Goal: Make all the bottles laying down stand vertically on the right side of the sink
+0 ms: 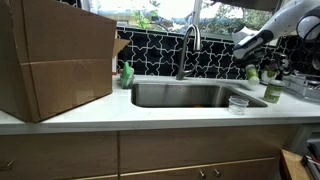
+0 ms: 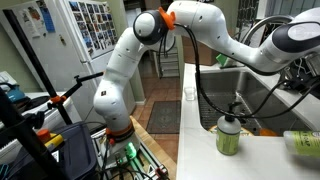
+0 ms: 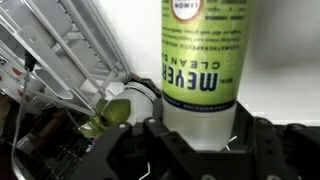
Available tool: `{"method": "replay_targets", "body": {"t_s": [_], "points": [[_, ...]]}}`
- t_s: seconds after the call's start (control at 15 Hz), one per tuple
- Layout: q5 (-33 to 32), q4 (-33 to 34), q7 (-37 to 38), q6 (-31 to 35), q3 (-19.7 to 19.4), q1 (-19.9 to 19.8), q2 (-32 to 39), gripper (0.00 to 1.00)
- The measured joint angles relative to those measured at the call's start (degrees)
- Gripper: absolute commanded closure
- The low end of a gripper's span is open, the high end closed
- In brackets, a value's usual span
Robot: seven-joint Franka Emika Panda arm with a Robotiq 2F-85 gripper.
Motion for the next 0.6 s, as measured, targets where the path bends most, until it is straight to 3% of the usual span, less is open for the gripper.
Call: {"method": "replay_targets", "body": {"t_s": [0.6], "points": [[-11.4, -9.2, 24.2, 4.6, -10.0, 11.7, -1.7, 0.59]]}}
